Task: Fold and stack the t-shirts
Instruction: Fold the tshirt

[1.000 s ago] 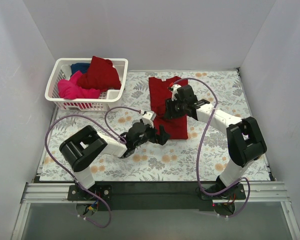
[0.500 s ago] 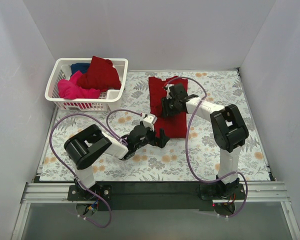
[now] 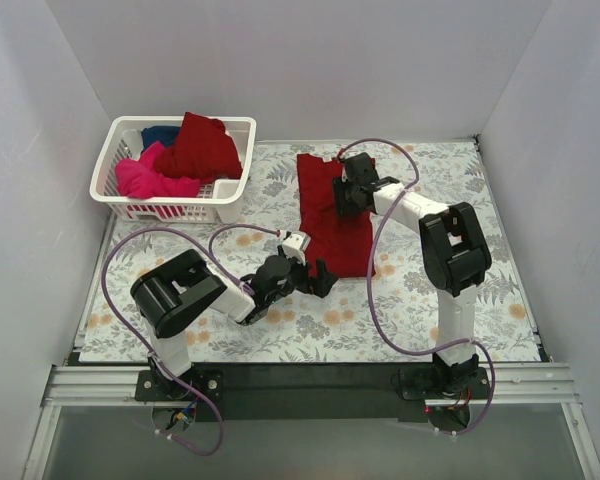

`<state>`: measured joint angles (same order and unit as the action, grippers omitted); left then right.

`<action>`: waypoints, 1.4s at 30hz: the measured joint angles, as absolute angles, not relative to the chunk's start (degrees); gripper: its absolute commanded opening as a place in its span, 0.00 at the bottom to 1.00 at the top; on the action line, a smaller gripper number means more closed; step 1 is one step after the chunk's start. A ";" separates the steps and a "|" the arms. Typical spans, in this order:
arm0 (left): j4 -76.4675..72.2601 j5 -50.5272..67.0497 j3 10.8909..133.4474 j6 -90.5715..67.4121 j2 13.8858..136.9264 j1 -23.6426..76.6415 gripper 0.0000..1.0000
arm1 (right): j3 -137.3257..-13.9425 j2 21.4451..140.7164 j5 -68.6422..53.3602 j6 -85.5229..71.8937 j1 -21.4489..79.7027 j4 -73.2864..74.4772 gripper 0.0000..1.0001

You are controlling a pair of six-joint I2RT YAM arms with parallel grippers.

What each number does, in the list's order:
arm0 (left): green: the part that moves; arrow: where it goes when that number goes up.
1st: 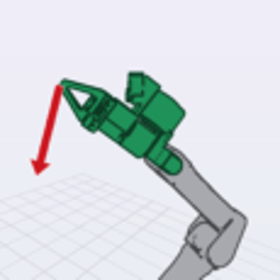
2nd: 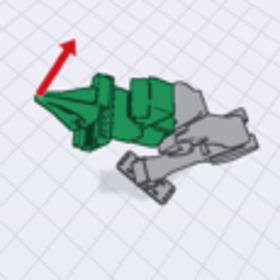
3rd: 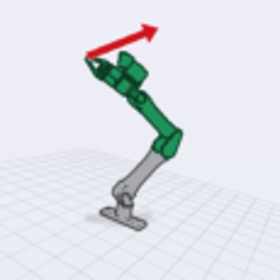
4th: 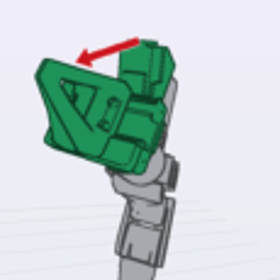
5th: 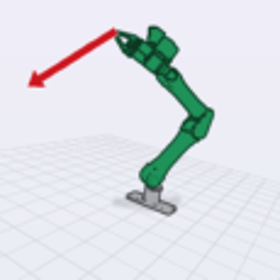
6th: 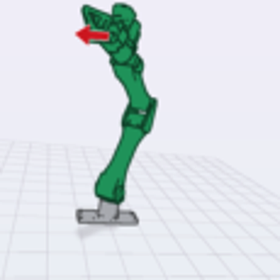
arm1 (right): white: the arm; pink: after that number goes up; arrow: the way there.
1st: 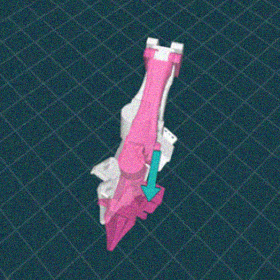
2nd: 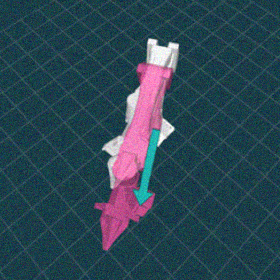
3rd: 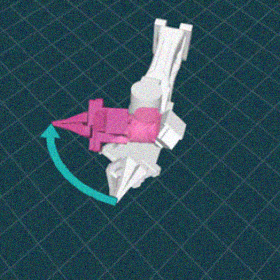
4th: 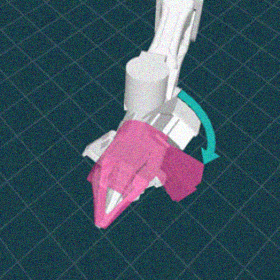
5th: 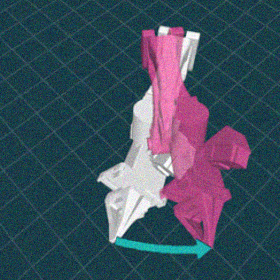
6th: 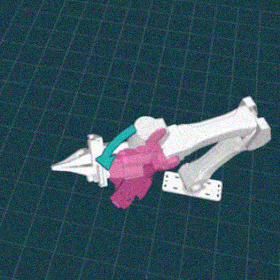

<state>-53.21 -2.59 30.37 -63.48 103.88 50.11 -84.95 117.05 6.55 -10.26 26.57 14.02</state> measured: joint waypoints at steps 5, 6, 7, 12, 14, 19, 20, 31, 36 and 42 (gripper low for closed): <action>-50.30 -3.14 30.63 -63.48 102.24 50.68 0.88 | -80.12 111.44 8.01 -10.15 26.48 13.93 0.48; -49.19 -3.36 30.63 -63.48 101.54 50.85 0.88 | -78.24 108.84 8.23 -10.17 26.48 14.06 0.49; -47.66 -3.68 30.70 -63.48 100.68 51.03 0.89 | -76.44 105.95 8.29 -10.24 26.48 14.09 0.50; -39.66 -6.79 30.74 -64.18 94.17 51.53 0.91 | -67.90 92.90 7.55 -10.96 26.48 12.21 0.51; -36.47 -9.08 30.89 -64.86 90.96 51.62 0.93 | -64.45 89.67 7.09 -11.68 26.48 11.77 0.51; -29.93 -14.26 31.79 -67.00 87.29 50.94 0.93 | -54.68 87.42 5.26 -13.45 26.48 10.24 0.49; -28.86 -14.66 31.77 -67.64 87.29 50.61 0.94 | -52.99 87.44 4.69 -13.80 26.48 10.37 0.49; -24.36 -13.28 30.22 -73.03 88.03 46.74 0.93 | -44.93 85.86 1.32 -17.02 26.48 8.69 0.47; -24.86 -12.16 30.61 -74.00 89.43 46.06 0.90 | -41.85 85.62 1.17 -18.15 26.48 7.11 0.45; -26.65 -10.57 30.98 -74.89 90.89 45.84 0.78 | -38.04 81.97 0.99 -19.64 26.48 6.11 0.43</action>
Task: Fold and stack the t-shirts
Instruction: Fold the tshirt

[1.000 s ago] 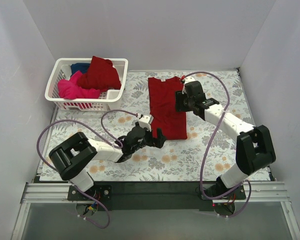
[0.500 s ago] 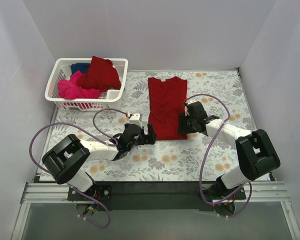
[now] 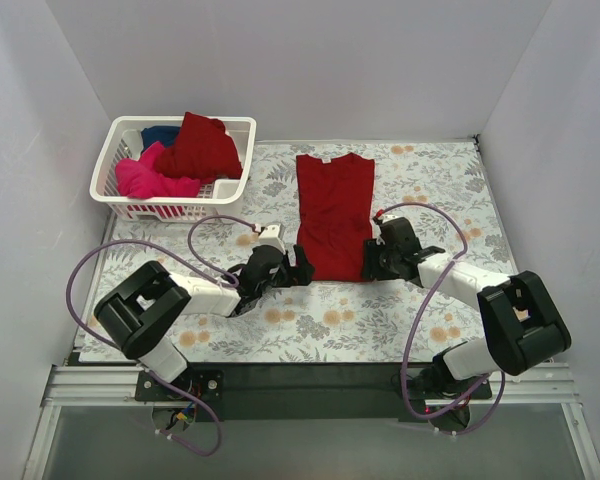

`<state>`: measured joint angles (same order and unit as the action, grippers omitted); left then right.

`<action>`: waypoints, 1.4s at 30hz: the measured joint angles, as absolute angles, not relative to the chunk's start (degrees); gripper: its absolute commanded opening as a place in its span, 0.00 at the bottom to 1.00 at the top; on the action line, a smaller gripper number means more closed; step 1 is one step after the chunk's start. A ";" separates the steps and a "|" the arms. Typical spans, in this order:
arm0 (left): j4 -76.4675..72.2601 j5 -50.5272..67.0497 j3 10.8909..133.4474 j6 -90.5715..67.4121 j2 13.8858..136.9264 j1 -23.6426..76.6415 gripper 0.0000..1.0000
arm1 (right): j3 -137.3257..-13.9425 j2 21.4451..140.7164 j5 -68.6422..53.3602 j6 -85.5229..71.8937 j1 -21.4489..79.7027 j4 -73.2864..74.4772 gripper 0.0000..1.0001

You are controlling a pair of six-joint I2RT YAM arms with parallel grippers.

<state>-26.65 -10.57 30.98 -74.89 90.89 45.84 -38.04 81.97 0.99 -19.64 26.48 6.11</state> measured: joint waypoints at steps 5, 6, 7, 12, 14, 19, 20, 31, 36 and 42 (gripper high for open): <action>-28.84 -8.97 32.16 -75.96 93.58 45.80 0.67 | -37.12 81.03 -0.03 -20.29 26.48 5.93 0.41; -29.08 -8.78 32.34 -76.07 93.95 45.80 0.65 | -36.99 81.01 -0.21 -20.40 26.48 5.76 0.41; -29.47 -8.54 32.47 -76.27 94.32 45.80 0.60 | -36.93 80.95 -0.32 -20.51 26.48 5.67 0.41; -29.32 -8.27 32.69 -77.47 95.22 45.71 0.45 | -36.67 80.95 -1.54 -20.88 26.68 5.41 0.30; -28.77 -8.27 32.73 -77.71 95.22 45.65 0.39 | -36.62 81.03 -1.85 -21.04 26.92 5.41 0.26; -28.34 -8.19 32.12 -78.85 95.22 45.47 0.27 | -36.58 81.10 -2.17 -20.99 27.09 5.41 0.14; -28.51 -8.16 31.83 -78.96 95.22 45.47 0.19 | -36.58 81.10 -2.31 -20.93 27.09 5.43 0.10; -27.20 -4.75 31.07 -78.17 94.52 45.43 0.00 | -36.60 80.29 -4.97 -18.79 27.07 8.19 0.01; -20.16 2.17 30.02 -76.49 90.00 45.47 0.00 | -36.75 76.23 -7.09 -16.45 27.31 15.99 0.01; -10.79 12.67 28.67 -75.46 84.58 45.56 0.00 | -38.37 72.07 -11.40 -13.13 27.77 27.07 0.01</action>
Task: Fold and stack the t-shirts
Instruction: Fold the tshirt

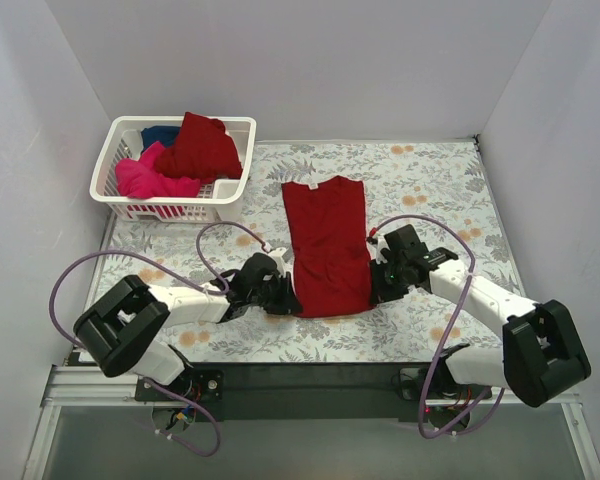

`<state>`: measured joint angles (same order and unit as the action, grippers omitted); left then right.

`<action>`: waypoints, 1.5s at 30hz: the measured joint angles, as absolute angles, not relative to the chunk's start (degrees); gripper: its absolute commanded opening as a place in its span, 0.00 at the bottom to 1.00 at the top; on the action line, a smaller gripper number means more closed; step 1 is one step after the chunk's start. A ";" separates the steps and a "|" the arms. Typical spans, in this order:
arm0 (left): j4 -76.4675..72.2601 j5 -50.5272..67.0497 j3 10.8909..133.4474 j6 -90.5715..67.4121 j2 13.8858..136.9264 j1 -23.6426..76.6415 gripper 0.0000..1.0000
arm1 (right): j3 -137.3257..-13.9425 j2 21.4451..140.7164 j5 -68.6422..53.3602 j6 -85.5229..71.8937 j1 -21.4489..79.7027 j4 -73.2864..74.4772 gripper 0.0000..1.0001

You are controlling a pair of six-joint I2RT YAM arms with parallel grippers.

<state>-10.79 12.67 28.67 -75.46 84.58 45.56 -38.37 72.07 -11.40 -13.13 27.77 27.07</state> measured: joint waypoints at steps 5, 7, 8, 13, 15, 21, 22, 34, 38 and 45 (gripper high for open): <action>-5.21 20.32 27.14 -76.18 79.18 45.71 0.00 | -40.34 69.89 -16.58 -10.90 28.32 34.85 0.01; -3.33 22.61 26.98 -76.71 76.16 45.76 0.00 | -41.23 68.71 -17.58 -10.00 28.53 37.80 0.01; -2.39 23.81 26.98 -76.97 74.32 45.78 0.00 | -41.63 67.99 -18.11 -9.54 28.53 39.18 0.01; 1.13 29.36 26.98 -77.95 66.78 45.76 0.00 | -43.16 65.17 -21.17 -7.16 28.71 45.65 0.01; 2.46 31.55 26.98 -78.08 65.32 45.78 0.00 | -43.33 63.92 -22.50 -6.79 28.95 47.79 0.01; 5.41 38.76 25.93 -78.28 62.98 45.78 0.00 | -44.75 60.58 -27.57 -5.74 29.80 52.60 0.01; 5.78 40.10 25.65 -78.30 62.30 45.78 0.00 | -44.95 60.16 -28.27 -5.65 30.15 53.15 0.01; 2.70 44.03 23.88 -82.02 47.18 45.87 0.00 | -57.01 56.31 -27.49 -5.63 31.59 59.00 0.01; -0.25 38.65 21.89 -84.25 42.13 45.87 0.00 | -58.08 56.25 -25.12 -6.07 31.62 57.89 0.01; -3.84 27.97 20.64 -85.36 40.80 45.87 0.00 | -58.54 57.63 -19.86 -8.10 31.64 51.20 0.01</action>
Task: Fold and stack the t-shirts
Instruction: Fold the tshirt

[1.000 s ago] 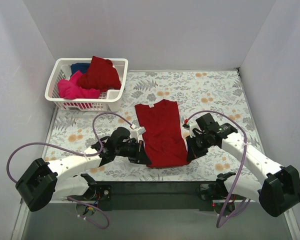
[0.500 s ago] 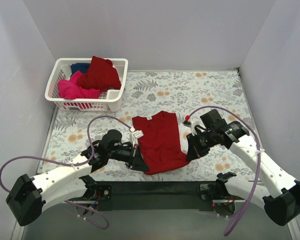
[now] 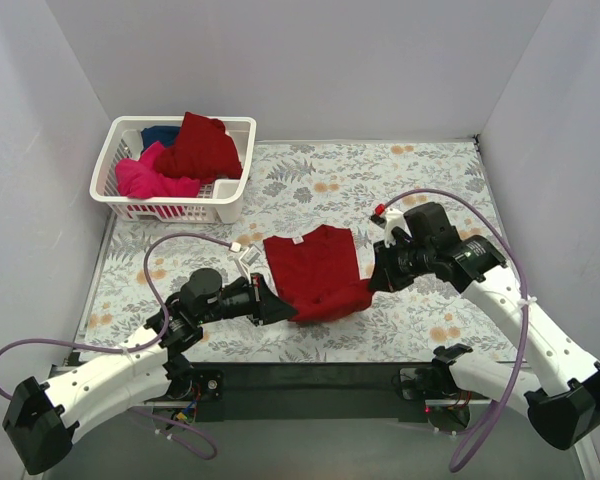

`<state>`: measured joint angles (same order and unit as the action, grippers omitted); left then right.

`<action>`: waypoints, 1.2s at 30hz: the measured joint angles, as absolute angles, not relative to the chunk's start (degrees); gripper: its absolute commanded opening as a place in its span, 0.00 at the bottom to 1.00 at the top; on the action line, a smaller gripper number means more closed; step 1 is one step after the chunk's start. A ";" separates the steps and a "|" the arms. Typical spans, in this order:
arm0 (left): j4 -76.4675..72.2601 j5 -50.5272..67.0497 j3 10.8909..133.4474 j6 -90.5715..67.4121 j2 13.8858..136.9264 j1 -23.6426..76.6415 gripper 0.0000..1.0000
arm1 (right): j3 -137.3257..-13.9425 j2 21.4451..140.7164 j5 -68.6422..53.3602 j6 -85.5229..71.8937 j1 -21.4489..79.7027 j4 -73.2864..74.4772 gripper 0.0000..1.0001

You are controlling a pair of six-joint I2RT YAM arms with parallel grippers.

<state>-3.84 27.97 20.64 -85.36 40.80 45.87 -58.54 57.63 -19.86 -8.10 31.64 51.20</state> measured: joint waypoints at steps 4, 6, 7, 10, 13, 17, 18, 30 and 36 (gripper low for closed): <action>-5.63 22.44 20.18 -85.19 41.30 45.87 0.00 | -60.10 59.37 -16.49 -9.04 31.64 46.24 0.01; -6.26 19.70 20.18 -84.86 41.65 45.87 0.00 | -61.43 61.21 -15.05 -9.10 31.64 44.01 0.01; -6.50 18.39 20.18 -84.71 41.80 45.87 0.00 | -62.41 62.52 -14.46 -9.08 31.64 43.20 0.01; -6.66 14.63 20.18 -84.16 42.17 45.87 0.00 | -64.75 66.98 -12.97 -9.06 31.64 40.32 0.01; -6.70 11.05 20.18 -83.70 42.57 45.87 0.00 | -67.02 71.92 -11.49 -8.95 31.64 38.30 0.01; -6.90 6.61 20.18 -83.15 42.68 45.84 0.00 | -70.28 77.32 -10.24 -8.73 31.68 37.15 0.01; -7.03 5.80 20.18 -82.96 42.72 45.78 0.00 | -71.02 78.28 -10.11 -8.67 31.70 36.97 0.01; -12.82 2.04 20.60 -78.96 51.66 38.57 0.00 | -81.93 90.65 -8.03 -6.70 31.97 35.66 0.01; -16.40 3.03 23.33 -76.42 60.23 34.17 0.00 | -84.93 95.83 -6.24 -5.72 31.90 35.44 0.01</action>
<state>-16.40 3.03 23.33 -76.42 60.23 34.17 -84.93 95.83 -6.24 -5.72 31.90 35.44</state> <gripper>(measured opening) 0.020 0.015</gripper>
